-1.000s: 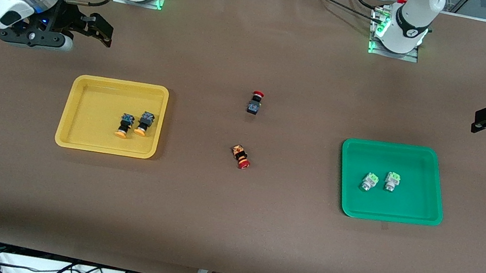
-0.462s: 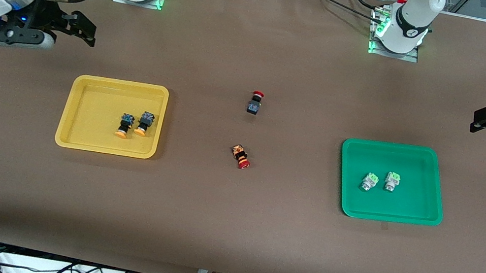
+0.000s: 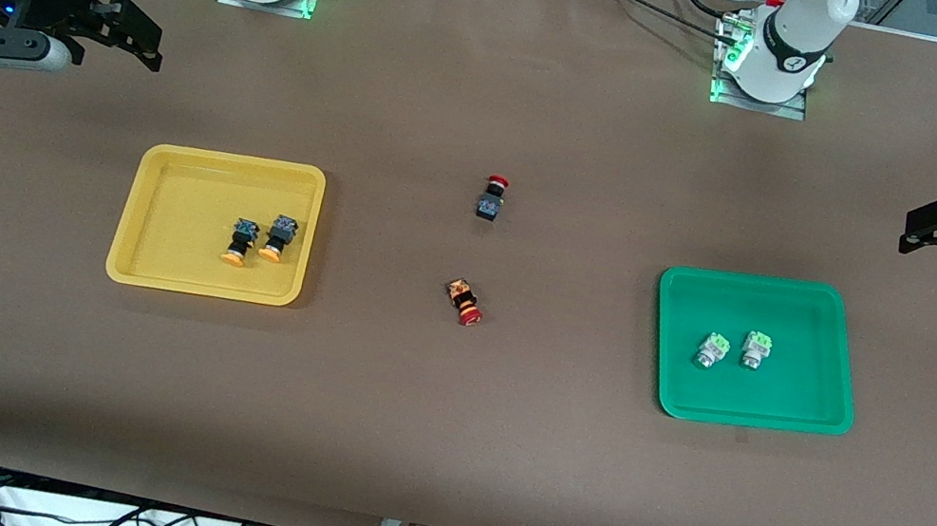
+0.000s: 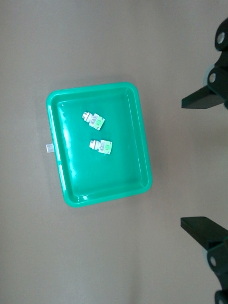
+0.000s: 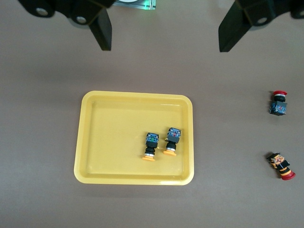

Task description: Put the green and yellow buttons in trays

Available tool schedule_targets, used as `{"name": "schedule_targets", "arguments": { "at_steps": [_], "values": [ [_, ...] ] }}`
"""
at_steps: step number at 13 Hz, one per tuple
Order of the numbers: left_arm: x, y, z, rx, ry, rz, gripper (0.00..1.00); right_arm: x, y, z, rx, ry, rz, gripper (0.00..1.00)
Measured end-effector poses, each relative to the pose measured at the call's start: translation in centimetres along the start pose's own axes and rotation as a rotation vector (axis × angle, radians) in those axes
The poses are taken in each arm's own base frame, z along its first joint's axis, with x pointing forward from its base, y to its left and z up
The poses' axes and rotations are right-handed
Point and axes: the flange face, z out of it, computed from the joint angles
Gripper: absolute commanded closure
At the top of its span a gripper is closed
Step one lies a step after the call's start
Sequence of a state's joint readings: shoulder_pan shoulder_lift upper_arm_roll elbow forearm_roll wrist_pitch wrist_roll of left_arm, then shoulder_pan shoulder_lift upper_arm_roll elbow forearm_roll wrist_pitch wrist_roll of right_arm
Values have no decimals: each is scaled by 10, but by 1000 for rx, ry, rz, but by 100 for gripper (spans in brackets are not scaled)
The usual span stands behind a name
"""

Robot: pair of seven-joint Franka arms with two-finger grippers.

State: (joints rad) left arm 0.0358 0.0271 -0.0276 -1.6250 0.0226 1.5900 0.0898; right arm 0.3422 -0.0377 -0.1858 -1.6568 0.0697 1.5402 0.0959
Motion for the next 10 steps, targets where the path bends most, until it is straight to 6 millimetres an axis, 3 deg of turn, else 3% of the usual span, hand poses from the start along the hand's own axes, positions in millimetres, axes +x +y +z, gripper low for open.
{"name": "schedule_targets", "arguments": {
  "at_steps": [6,10],
  "values": [
    [0,0,0,0,0,0,0,0,3,-18,-15,35,2,1],
    [0,0,0,0,0,1,0,5,4,-13,-21,26,6,1]
  ]
}}
